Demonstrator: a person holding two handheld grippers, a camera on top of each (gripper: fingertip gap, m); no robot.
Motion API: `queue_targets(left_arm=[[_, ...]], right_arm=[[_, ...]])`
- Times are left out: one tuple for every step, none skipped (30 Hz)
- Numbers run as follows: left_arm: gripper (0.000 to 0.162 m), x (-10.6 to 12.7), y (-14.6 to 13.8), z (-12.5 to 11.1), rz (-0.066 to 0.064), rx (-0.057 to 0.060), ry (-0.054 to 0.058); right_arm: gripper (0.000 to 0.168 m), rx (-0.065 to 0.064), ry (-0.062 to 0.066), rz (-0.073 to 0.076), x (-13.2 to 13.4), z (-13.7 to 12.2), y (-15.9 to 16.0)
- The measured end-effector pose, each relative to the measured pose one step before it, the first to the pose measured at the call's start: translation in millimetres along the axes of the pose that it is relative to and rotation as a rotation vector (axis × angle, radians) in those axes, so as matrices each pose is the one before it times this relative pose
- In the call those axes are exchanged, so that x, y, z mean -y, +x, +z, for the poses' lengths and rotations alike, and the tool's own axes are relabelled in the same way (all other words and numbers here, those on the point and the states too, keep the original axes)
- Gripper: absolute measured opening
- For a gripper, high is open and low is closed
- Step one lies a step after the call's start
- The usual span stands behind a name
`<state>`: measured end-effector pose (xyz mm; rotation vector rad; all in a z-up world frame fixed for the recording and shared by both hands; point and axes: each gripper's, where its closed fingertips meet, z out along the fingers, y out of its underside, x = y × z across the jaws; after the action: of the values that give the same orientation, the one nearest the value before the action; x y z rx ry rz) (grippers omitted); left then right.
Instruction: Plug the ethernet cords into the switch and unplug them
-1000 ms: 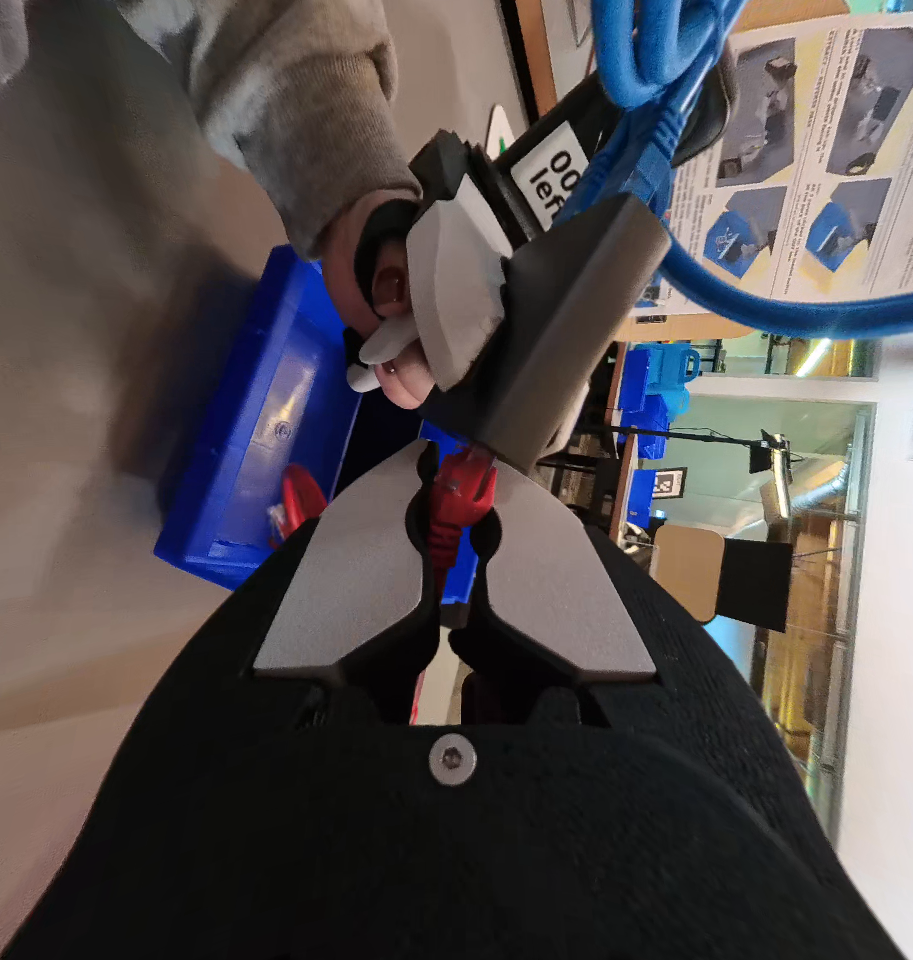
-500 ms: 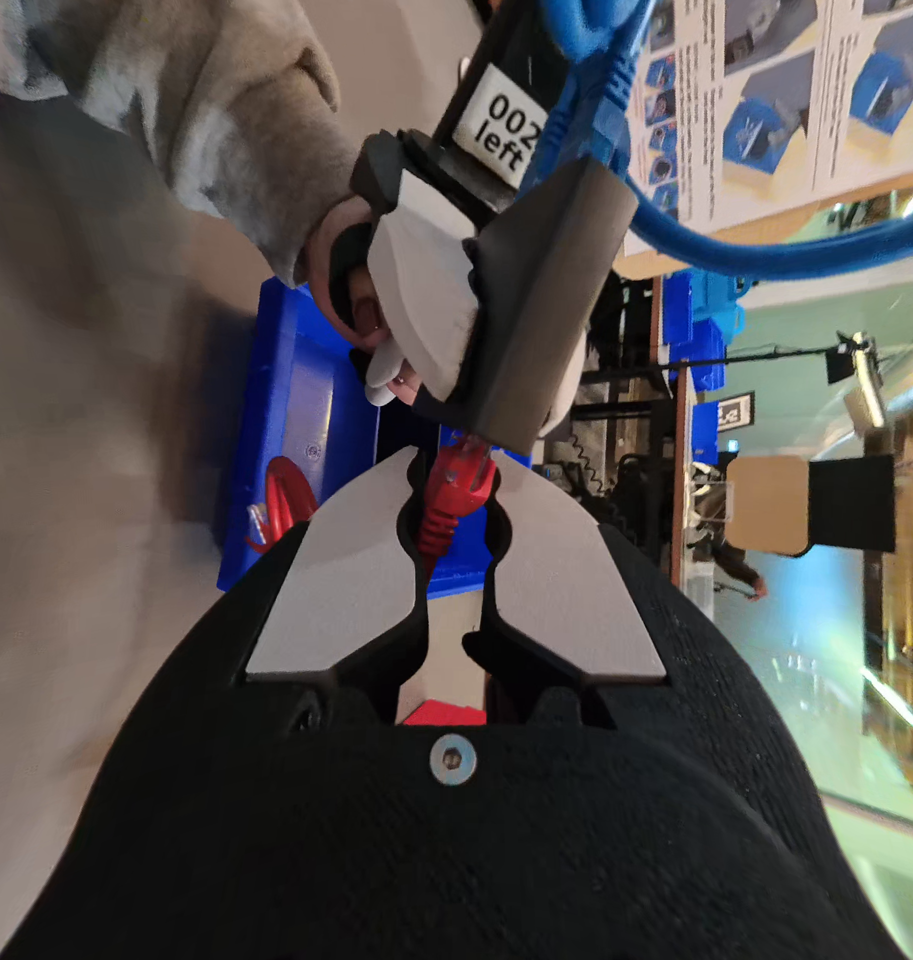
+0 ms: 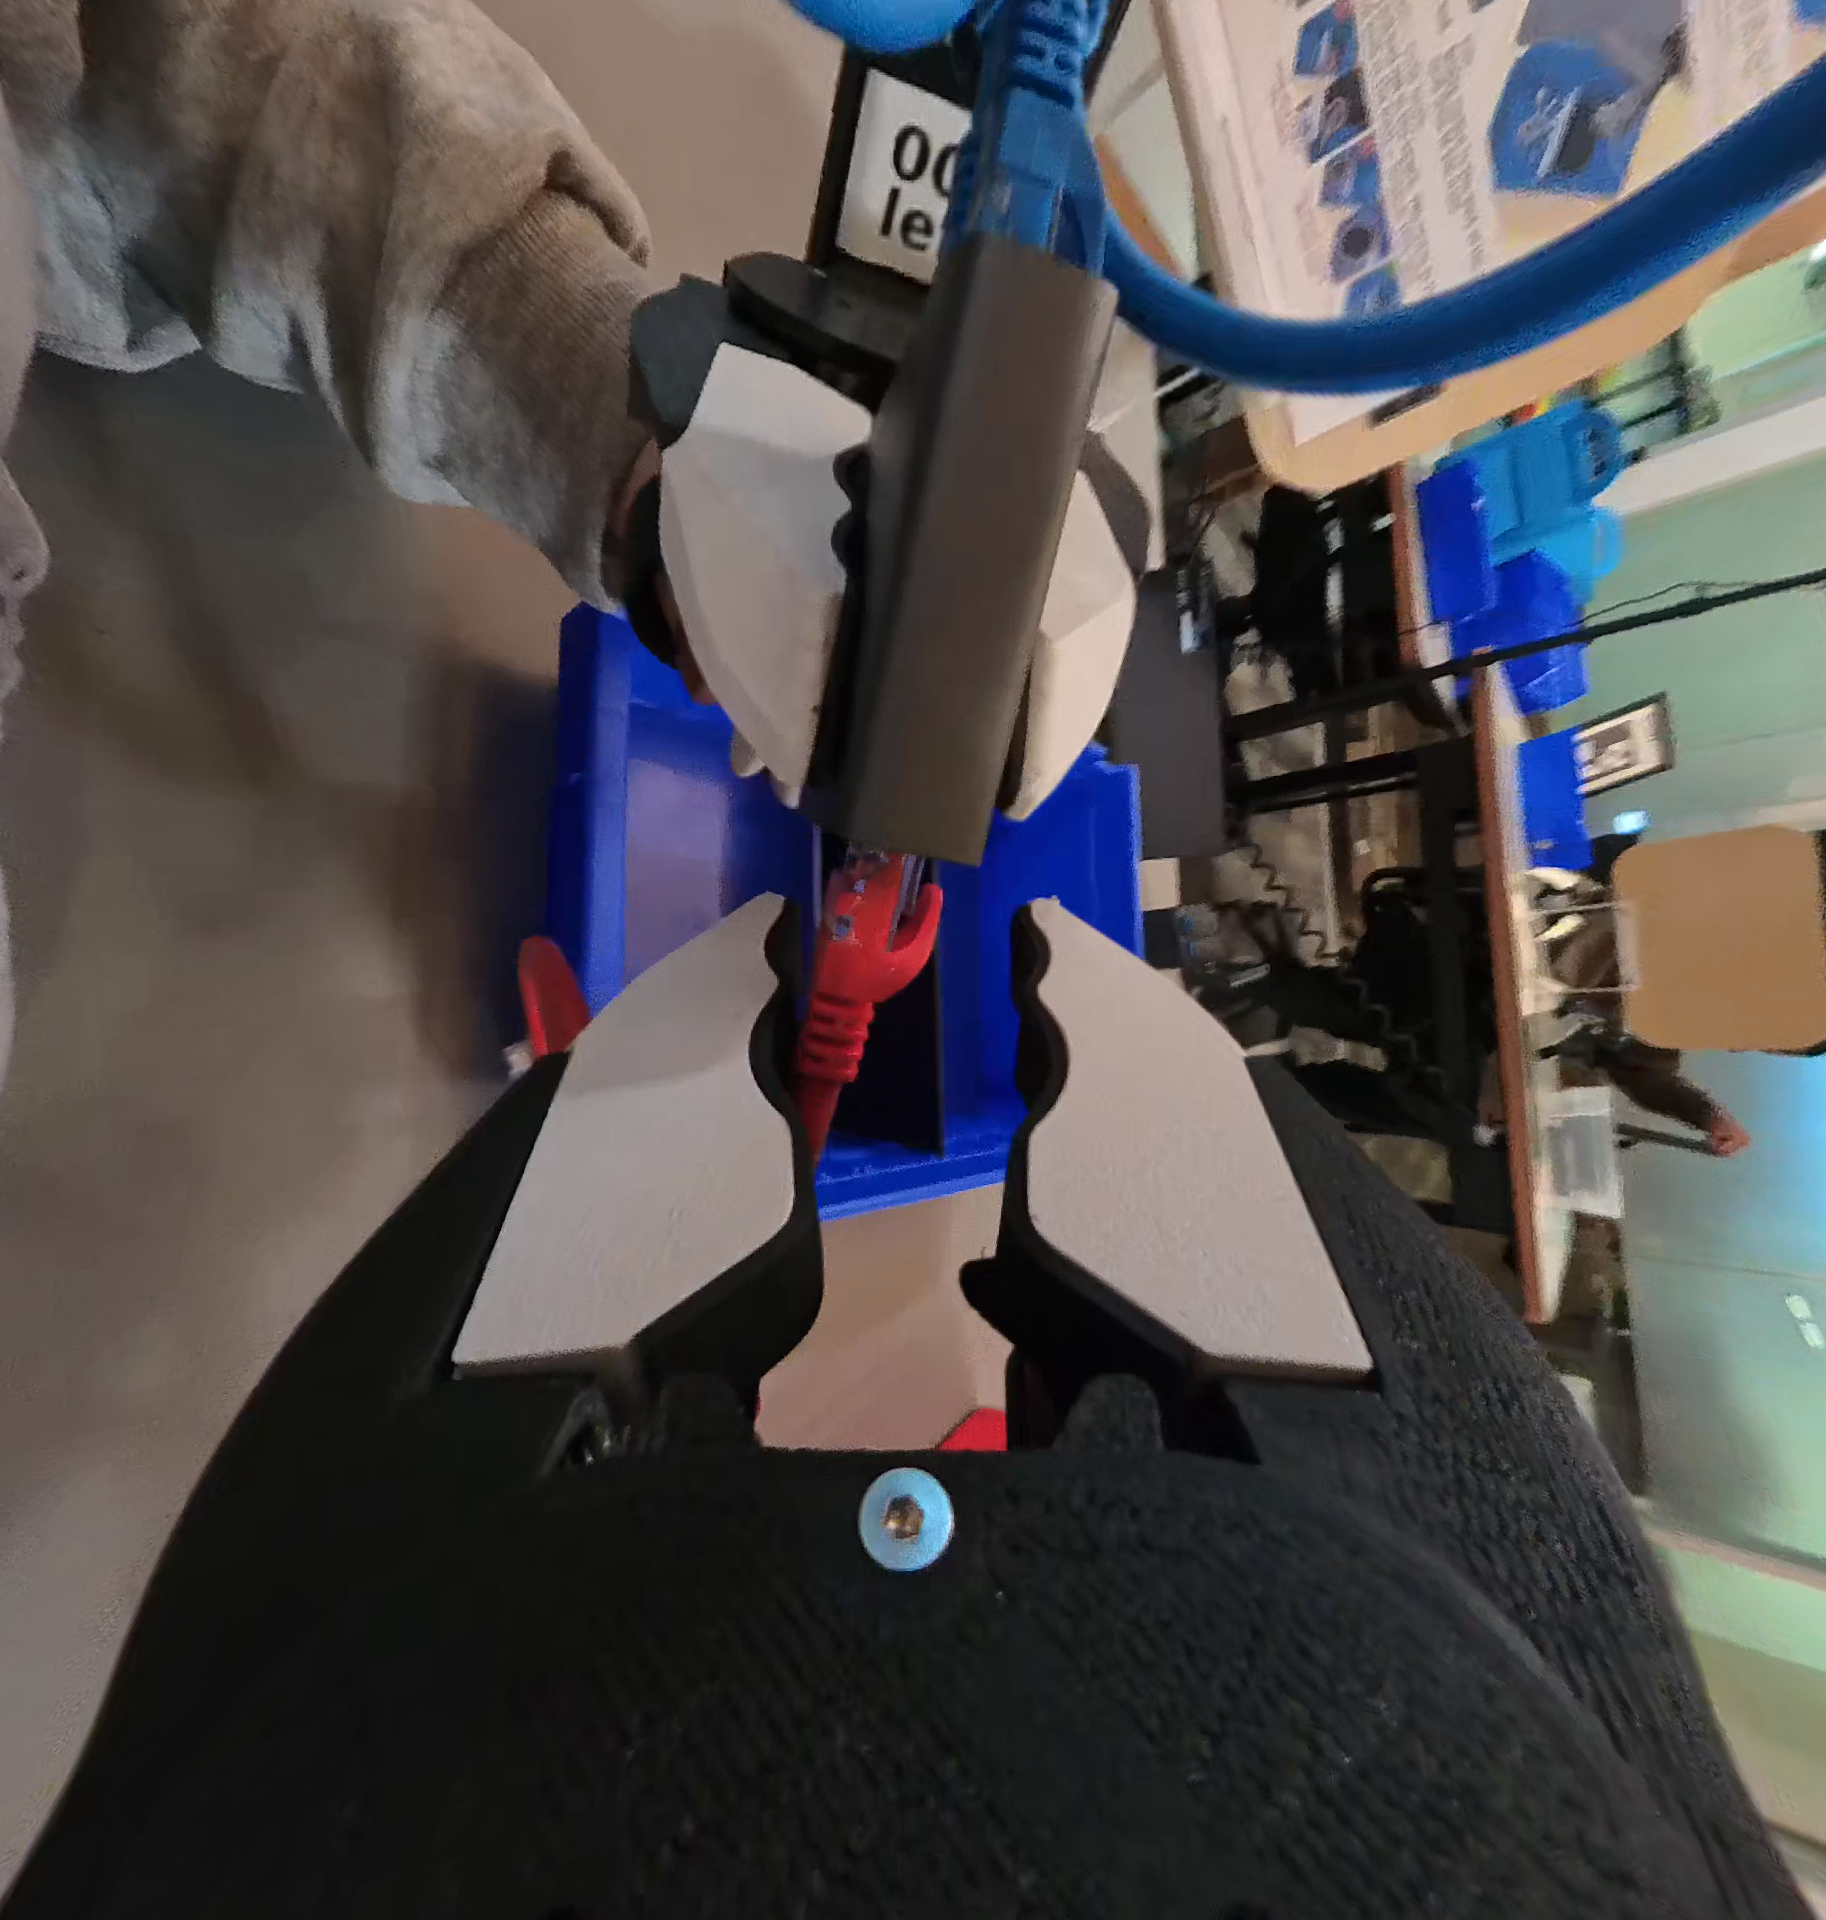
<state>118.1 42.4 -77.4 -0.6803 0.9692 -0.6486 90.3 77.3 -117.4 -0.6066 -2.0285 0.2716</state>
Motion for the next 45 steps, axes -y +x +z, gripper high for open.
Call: queue_targets(left_arm=[[0.021, -0.26, -1.30, -0.41, -0.0022, 0.0077, -0.0002], [0.021, 0.62, -1.33, -1.00, -0.0056, 0.0051, 0.0063], [0.021, 0.23, -2.77, -1.42, -0.0033, 0.0149, 0.0041], [0.020, 0.32, -2.99, -1.55, -0.0044, 0.0156, 0.0064], [0.021, 0.10, -2.06, -0.97, -0.0091, 0.0089, 0.0070], [0.021, -0.51, -0.94, 0.02, -0.0066, 0.0039, 0.0034], [0.021, -1.49, 0.83, 0.49, 0.0001, -0.0043, -0.0034], [0.021, -1.69, 0.59, 0.27, 0.0023, -0.0025, -0.0059], [0.021, -1.27, 0.10, -0.02, 0.0041, 0.0012, -0.0057], [0.021, -1.29, -0.11, -0.30, 0.0023, 0.0002, -0.0073], [0.021, -0.62, 0.06, -0.23, 0.0003, -0.0022, -0.0045], [0.021, -0.14, 0.54, -0.06, -0.0014, -0.0049, -0.0003], [0.021, 0.25, 0.68, 0.20, -0.0022, -0.0050, 0.0018], [0.021, 0.52, 0.25, -0.01, -0.0026, -0.0019, 0.0030], [0.021, 0.38, -0.33, -0.21, -0.0040, -0.0001, 0.0016], [0.021, 0.48, -0.50, -0.17, -0.0087, -0.0003, 0.0041], [0.021, 0.79, -0.13, 0.04, -0.0110, -0.0021, 0.0074], [0.021, 1.27, -0.20, -0.03, -0.0088, 0.0000, 0.0103], [0.021, 1.03, -0.48, -0.17, -0.0083, 0.0018, 0.0083], [0.021, 0.80, -1.19, -0.51, -0.0026, 0.0063, 0.0041], [0.021, 1.00, -2.19, -1.23, 0.0014, 0.0122, 0.0026], [0.021, 1.37, -3.36, -1.98, -0.0033, 0.0152, 0.0050], [0.021, 2.49, -3.65, -2.84, -0.0143, 0.0119, 0.0158], [0.021, 2.75, -3.49, -3.67, -0.0219, 0.0061, 0.0219], [0.021, 1.93, -3.70, -3.73, -0.0190, 0.0092, 0.0183], [0.020, 0.83, -2.47, -2.58, -0.0156, 0.0053, 0.0120], [0.021, -1.06, -0.39, -1.22, -0.0008, -0.0038, -0.0046], [0.021, -2.30, -1.54, -0.73, 0.0133, 0.0117, -0.0174], [0.021, -2.49, -5.11, -0.98, 0.0243, 0.0380, -0.0239], [0.021, -0.05, -3.27, -1.62, 0.0194, 0.0204, -0.0077], [0.021, 1.63, -3.09, -2.08, 0.0045, 0.0146, 0.0022], [0.021, 2.53, -3.71, -2.24, 0.0018, 0.0179, 0.0083], [0.021, 3.22, -2.56, -2.05, 0.0008, 0.0099, 0.0123], [0.021, 2.74, -1.58, -1.54, 0.0017, 0.0049, 0.0096], [0.021, 1.63, -1.00, -0.82, 0.0076, 0.0039, 0.0011], [0.021, 0.14, 0.04, -0.04, 0.0126, -0.0002, -0.0083], [0.021, -0.97, 1.35, 0.59, 0.0152, -0.0069, -0.0143], [0.021, -1.71, 2.14, 1.20, 0.0172, -0.0094, -0.0164], [0.021, -1.65, 2.66, 1.64, 0.0157, -0.0098, -0.0145], [0.021, -1.60, 3.26, 1.78, 0.0126, -0.0138, -0.0131], [0.021, -1.13, 3.16, 1.87, 0.0116, -0.0123, -0.0101], [0.021, -0.75, 2.75, 1.74, 0.0119, -0.0103, -0.0085], [0.021, -0.65, 2.33, 1.54, 0.0127, -0.0084, -0.0094], [0.021, -1.24, 2.54, 1.53, 0.0139, -0.0106, -0.0141], [0.021, -1.42, 2.32, 1.52, 0.0159, -0.0093, -0.0169]], right_arm=[[0.041, -0.0303, 0.0295, -0.0230, 1.28, -0.52, 3.23], [0.040, -0.0334, 0.0508, -0.0291, 3.99, -1.50, 2.59], [0.037, -0.0461, 0.0507, -0.0255, 3.89, -2.79, 3.72], [0.035, -0.0488, 0.0268, -0.0168, 2.43, -2.62, 4.78], [0.034, -0.0365, 0.0132, -0.0058, 1.48, -2.04, 3.65], [0.034, -0.0114, -0.0059, 0.0131, -0.82, -0.46, 0.67], [0.034, 0.0151, -0.0182, 0.0327, -2.47, 0.55, -2.25], [0.034, 0.0252, -0.0170, 0.0422, -2.73, 1.10, -2.76], [0.035, 0.0130, -0.0131, 0.0398, -2.88, 1.12, -0.30], [0.036, 0.0162, -0.0017, 0.0310, -1.53, 0.33, -0.21], [0.036, 0.0213, 0.0020, 0.0302, -0.61, -0.29, -0.82], [0.036, 0.0224, 0.0025, 0.0232, 0.25, -0.64, -1.37], [0.036, 0.0161, 0.0095, 0.0065, 1.17, -0.81, -1.06], [0.035, 0.0049, 0.0183, -0.0101, 2.00, -0.95, -0.40], [0.035, 0.0003, 0.0221, -0.0213, 2.22, -0.76, -0.46], [0.036, 0.0027, 0.0292, -0.0276, 2.98, -0.45, -1.60], [0.037, 0.0017, 0.0357, -0.0297, 3.99, -0.33, -2.30], [0.040, -0.0075, 0.0299, -0.0250, 3.76, 0.09, -1.15], [0.042, -0.0165, 0.0207, -0.0235, 2.72, 0.48, 0.24], [0.048, -0.0363, 0.0121, -0.0223, 1.67, 0.61, 2.97], [0.056, -0.0687, 0.0073, -0.0245, 1.24, 0.36, 7.58], [0.061, -0.0785, 0.0184, -0.0257, 2.59, -0.60, 8.86], [0.063, -0.0796, 0.0322, -0.0079, 3.88, -1.62, 9.34], [0.060, -0.0756, 0.0485, 0.0142, 5.38, -2.44, 9.41], [0.056, -0.0564, 0.0536, 0.0319, 5.14, -2.54, 7.61], [0.054, -0.0275, 0.0345, 0.0469, 2.63, -1.55, 4.70], [0.051, 0.0132, -0.0005, 0.0528, -1.81, 0.25, -0.17], [0.051, 0.0274, -0.0243, 0.0595, -4.36, 1.03, -1.35], [0.054, 0.0281, -0.0068, 0.0712, -1.77, 0.29, -0.69], [0.053, 0.0272, 0.0174, 0.0737, 1.52, -0.96, -0.16], [0.054, 0.0133, 0.0268, 0.0640, 2.83, -1.87, 1.88], [0.053, -0.0077, 0.0351, 0.0434, 4.01, -2.58, 4.83], [0.052, -0.0084, 0.0220, 0.0237, 2.38, -2.54, 4.84], [0.048, 0.0015, -0.0173, 0.0166, -2.30, -1.07, 2.88], [0.046, 0.0218, -0.0536, 0.0138, -6.61, 1.10, -1.01], [0.042, 0.0402, -0.0868, 0.0126, -10.97, 2.81, -4.90], [0.043, 0.0459, -0.1058, 0.0093, -13.09, 4.50, -6.75], [0.043, 0.0182, -0.0848, -0.0016, -10.60, 5.37, -3.80], [0.043, -0.0017, -0.0539, -0.0245, -6.74, 5.38, -2.07], [0.043, -0.0152, -0.0356, -0.0394, -3.92, 4.96, -0.88], [0.043, -0.0149, -0.0373, -0.0449, -3.41, 4.81, -1.18], [0.046, -0.0088, -0.0337, -0.0429, -2.14, 4.32, -1.97], [0.045, -0.0002, -0.0261, -0.0348, -0.97, 3.70, -2.79], [0.045, 0.0052, -0.0174, -0.0222, 0.20, 3.09, -3.01], [0.039, 0.0080, -0.0069, -0.0132, 1.39, 2.25, -2.81]])
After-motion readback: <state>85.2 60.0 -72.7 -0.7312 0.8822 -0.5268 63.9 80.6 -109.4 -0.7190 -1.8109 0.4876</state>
